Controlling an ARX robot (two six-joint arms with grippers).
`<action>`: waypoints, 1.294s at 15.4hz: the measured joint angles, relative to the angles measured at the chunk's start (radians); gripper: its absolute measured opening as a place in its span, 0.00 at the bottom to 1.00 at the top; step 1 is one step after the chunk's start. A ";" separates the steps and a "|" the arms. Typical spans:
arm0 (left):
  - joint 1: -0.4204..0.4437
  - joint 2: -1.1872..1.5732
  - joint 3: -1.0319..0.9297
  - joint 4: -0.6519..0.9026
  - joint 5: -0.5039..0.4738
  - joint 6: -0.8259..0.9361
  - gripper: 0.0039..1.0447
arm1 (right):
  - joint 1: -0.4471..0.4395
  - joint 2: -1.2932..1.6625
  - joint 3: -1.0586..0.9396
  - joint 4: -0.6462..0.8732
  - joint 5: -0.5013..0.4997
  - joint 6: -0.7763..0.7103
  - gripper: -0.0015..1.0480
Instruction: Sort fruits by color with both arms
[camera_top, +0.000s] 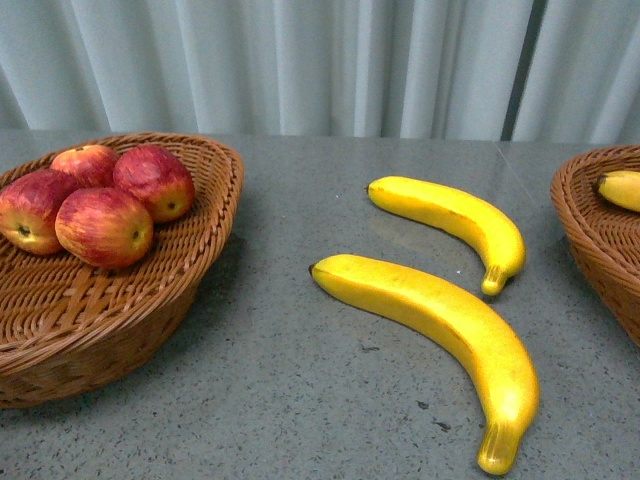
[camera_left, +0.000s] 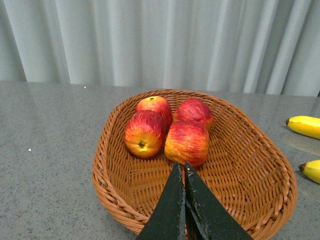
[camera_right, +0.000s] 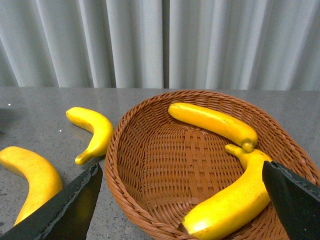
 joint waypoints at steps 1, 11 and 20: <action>0.000 -0.027 0.000 -0.023 -0.001 0.000 0.01 | 0.000 0.000 0.000 0.000 0.000 0.000 0.94; 0.000 -0.307 0.001 -0.327 -0.002 0.000 0.01 | 0.000 0.000 0.000 0.001 0.000 0.000 0.94; 0.000 -0.307 0.001 -0.319 0.000 0.000 0.27 | 0.000 0.000 0.000 0.000 0.000 0.000 0.94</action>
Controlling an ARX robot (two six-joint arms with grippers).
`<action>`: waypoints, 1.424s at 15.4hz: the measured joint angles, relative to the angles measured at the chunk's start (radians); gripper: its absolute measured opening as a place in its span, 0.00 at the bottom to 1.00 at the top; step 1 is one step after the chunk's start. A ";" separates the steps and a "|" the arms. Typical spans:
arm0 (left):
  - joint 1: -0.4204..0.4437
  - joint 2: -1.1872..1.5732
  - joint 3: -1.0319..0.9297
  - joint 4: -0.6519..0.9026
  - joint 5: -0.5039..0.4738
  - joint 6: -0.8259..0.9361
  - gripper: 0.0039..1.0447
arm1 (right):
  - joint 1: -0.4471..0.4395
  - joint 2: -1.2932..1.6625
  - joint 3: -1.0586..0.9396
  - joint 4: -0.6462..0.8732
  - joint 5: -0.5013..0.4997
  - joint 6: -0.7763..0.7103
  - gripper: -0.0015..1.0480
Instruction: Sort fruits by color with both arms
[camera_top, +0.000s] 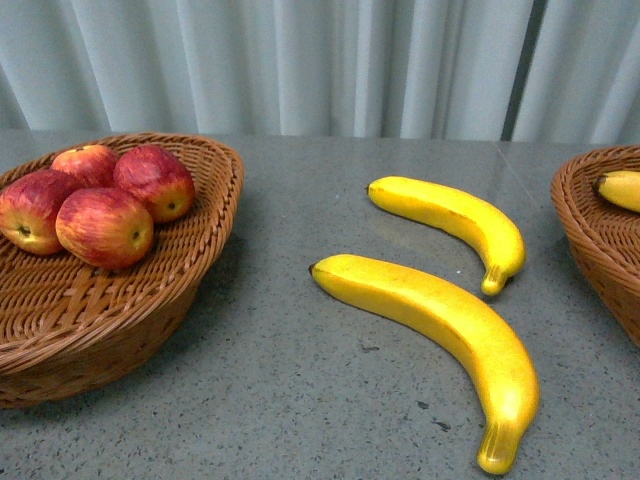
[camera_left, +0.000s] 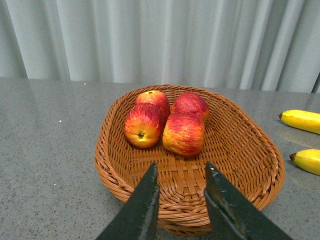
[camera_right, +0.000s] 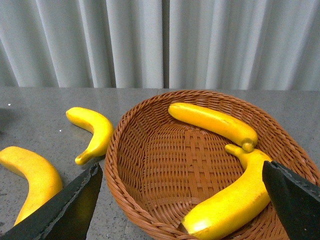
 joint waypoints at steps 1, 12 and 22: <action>0.000 0.000 0.000 0.000 0.000 0.000 0.39 | 0.000 0.000 0.000 0.000 0.000 0.000 0.94; 0.000 0.000 0.000 0.000 0.000 0.002 0.93 | 0.044 0.628 0.290 0.449 -0.133 0.285 0.94; 0.000 0.000 0.000 0.000 0.000 0.003 0.94 | 0.455 1.728 1.005 0.000 -0.182 -0.290 0.94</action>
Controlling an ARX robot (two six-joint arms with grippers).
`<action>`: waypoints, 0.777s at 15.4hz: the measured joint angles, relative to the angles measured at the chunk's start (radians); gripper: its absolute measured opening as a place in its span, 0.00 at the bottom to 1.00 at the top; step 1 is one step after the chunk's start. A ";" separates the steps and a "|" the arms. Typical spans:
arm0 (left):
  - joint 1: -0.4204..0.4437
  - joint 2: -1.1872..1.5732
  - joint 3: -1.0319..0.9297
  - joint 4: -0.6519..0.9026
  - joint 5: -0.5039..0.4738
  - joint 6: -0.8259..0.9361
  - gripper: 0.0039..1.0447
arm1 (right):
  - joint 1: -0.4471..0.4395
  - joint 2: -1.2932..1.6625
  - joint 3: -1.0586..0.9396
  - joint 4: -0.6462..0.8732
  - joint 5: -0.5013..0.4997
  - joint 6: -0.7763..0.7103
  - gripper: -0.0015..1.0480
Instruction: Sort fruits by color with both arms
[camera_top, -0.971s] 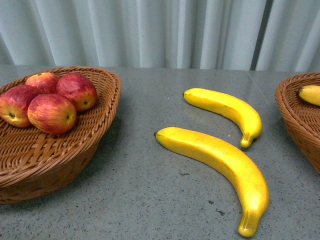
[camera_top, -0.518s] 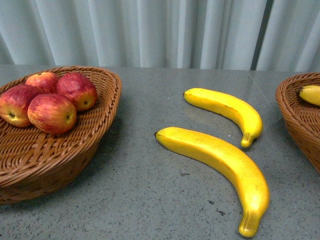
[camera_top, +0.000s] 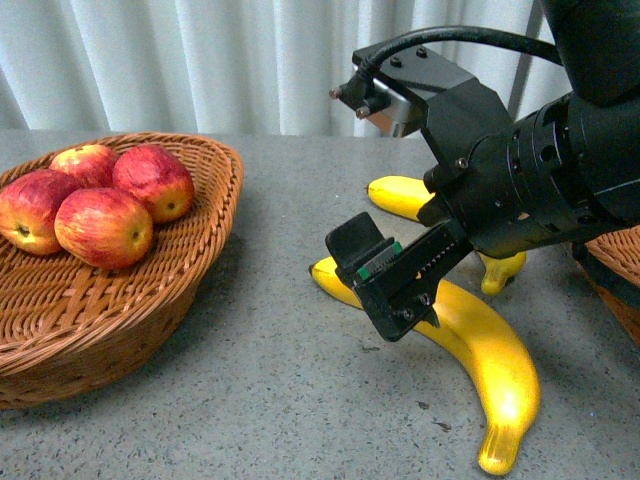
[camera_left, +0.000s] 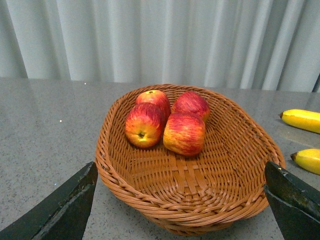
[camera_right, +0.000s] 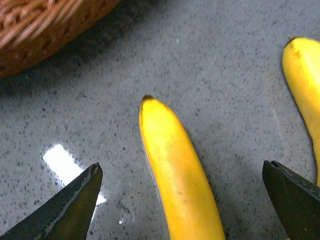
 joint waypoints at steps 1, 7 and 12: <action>0.000 0.000 0.000 0.000 0.000 0.000 0.94 | -0.004 0.007 0.000 -0.026 0.004 -0.013 0.94; 0.000 0.000 0.000 0.000 0.000 0.000 0.94 | -0.003 0.053 -0.018 -0.057 0.038 -0.046 0.94; 0.000 0.000 0.000 0.000 0.000 0.000 0.94 | 0.003 0.067 -0.038 -0.044 0.069 -0.066 0.62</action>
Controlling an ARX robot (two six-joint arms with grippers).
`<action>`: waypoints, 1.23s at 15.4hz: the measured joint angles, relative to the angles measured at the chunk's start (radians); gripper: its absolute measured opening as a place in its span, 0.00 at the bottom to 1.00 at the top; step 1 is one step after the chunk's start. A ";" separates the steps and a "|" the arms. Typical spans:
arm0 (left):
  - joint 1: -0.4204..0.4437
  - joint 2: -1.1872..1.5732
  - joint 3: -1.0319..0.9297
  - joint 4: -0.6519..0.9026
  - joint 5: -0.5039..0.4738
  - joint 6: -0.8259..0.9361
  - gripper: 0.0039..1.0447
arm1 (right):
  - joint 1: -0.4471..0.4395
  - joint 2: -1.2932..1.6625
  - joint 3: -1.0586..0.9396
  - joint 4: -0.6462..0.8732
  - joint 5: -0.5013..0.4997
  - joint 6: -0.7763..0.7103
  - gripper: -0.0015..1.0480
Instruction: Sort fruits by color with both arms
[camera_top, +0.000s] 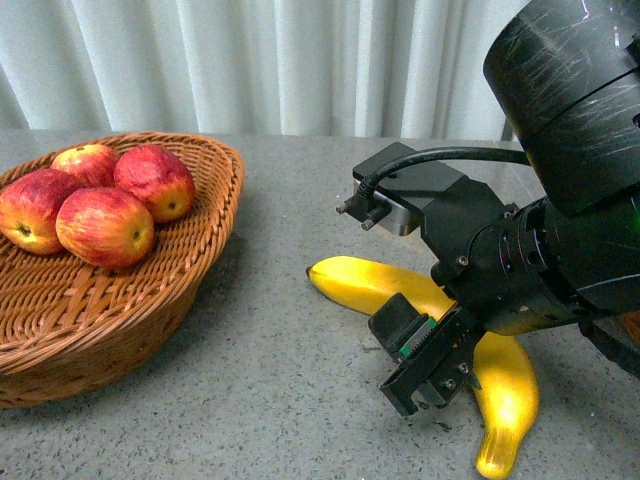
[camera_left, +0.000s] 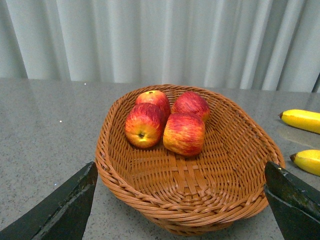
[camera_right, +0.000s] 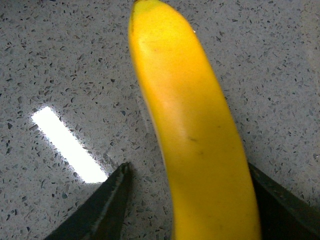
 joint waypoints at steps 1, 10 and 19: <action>0.000 0.000 0.000 0.000 0.000 0.000 0.94 | 0.000 0.000 0.000 0.006 0.000 0.000 0.51; 0.000 0.000 0.000 0.000 0.000 0.000 0.94 | -0.518 -0.297 0.043 0.082 -0.214 0.201 0.31; 0.000 0.000 0.000 0.000 0.000 0.000 0.94 | -0.669 -0.275 0.032 -0.049 -0.175 -0.116 0.80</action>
